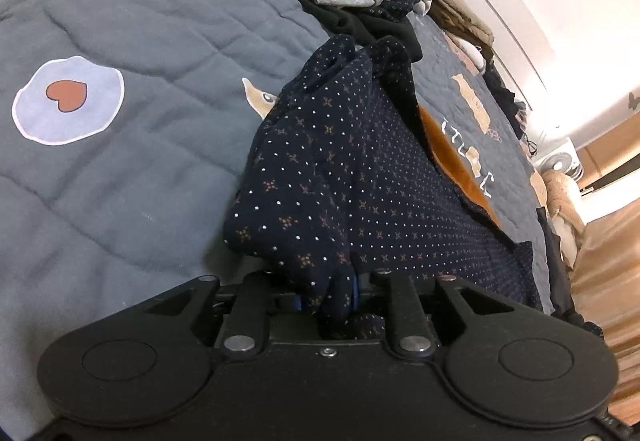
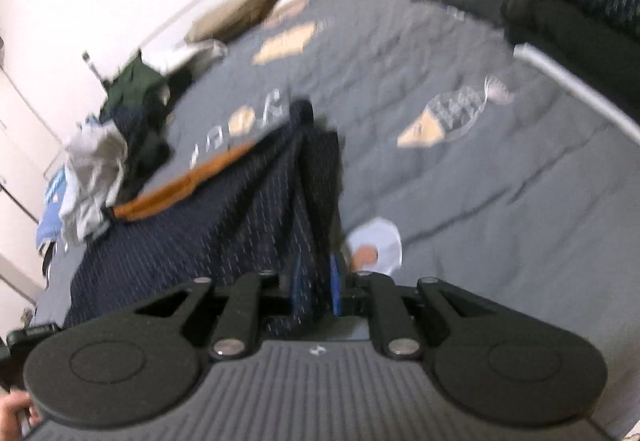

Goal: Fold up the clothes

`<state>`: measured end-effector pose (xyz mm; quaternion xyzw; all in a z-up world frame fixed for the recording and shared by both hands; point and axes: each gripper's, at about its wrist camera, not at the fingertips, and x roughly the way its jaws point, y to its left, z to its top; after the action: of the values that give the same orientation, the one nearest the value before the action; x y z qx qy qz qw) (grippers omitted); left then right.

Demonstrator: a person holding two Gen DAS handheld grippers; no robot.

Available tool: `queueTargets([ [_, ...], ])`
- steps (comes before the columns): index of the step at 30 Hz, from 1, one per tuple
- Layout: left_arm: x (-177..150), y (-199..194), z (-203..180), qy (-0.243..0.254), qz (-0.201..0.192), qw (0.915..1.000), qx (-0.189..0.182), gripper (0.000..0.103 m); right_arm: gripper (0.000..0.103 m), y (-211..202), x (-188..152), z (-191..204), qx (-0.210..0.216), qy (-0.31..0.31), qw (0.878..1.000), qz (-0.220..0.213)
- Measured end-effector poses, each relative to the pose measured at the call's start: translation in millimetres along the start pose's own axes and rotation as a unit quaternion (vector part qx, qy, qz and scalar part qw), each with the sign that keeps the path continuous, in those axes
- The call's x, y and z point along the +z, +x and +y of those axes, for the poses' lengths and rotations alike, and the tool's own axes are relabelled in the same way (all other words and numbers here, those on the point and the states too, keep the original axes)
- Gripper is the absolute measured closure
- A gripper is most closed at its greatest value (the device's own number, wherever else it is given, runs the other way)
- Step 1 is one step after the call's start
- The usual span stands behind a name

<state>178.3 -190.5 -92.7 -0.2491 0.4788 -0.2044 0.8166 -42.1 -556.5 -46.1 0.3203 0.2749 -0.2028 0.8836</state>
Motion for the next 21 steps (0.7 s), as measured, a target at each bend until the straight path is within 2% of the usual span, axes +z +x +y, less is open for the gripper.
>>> queueTargets([
  [4, -0.7, -1.0, 4.5, -0.005, 0.002, 1.0, 0.001, 0.077, 0.088, 0.6, 2.4, 7.4, 0.013, -0.024, 1.0, -0.012],
  [9, -1.7, -0.1, 3.7, 0.0, 0.0, 1.0, 0.006, 0.076, 0.086, 18.7, -4.9, 25.8, 0.029, -0.082, 0.996, 0.011],
  [11, -2.2, 0.8, 2.6, 0.003, 0.0, 1.0, 0.009, 0.075, 0.084, 26.1, -9.3, 34.3, 0.007, -0.116, 0.993, 0.016],
  [13, -2.4, 1.9, 1.8, 0.006, -0.001, 0.9999, 0.012, 0.075, 0.072, 33.6, -13.2, 38.2, -0.008, -0.139, 0.99, 0.022],
  [15, -2.6, 3.3, 1.5, 0.008, -0.001, 0.9999, 0.014, 0.074, 0.067, 38.9, -16.2, 39.9, -0.013, -0.151, 0.988, 0.024],
  [18, -2.7, 5.1, 0.4, 0.009, -0.001, 0.9998, 0.016, 0.073, 0.064, 42.7, -19.2, 40.6, -0.006, -0.152, 0.988, 0.03],
  [21, -3.3, 6.0, -1.7, 0.013, -0.001, 0.9998, 0.017, 0.072, 0.065, 50.6, -21.3, 39.5, -0.018, -0.156, 0.987, 0.033],
])
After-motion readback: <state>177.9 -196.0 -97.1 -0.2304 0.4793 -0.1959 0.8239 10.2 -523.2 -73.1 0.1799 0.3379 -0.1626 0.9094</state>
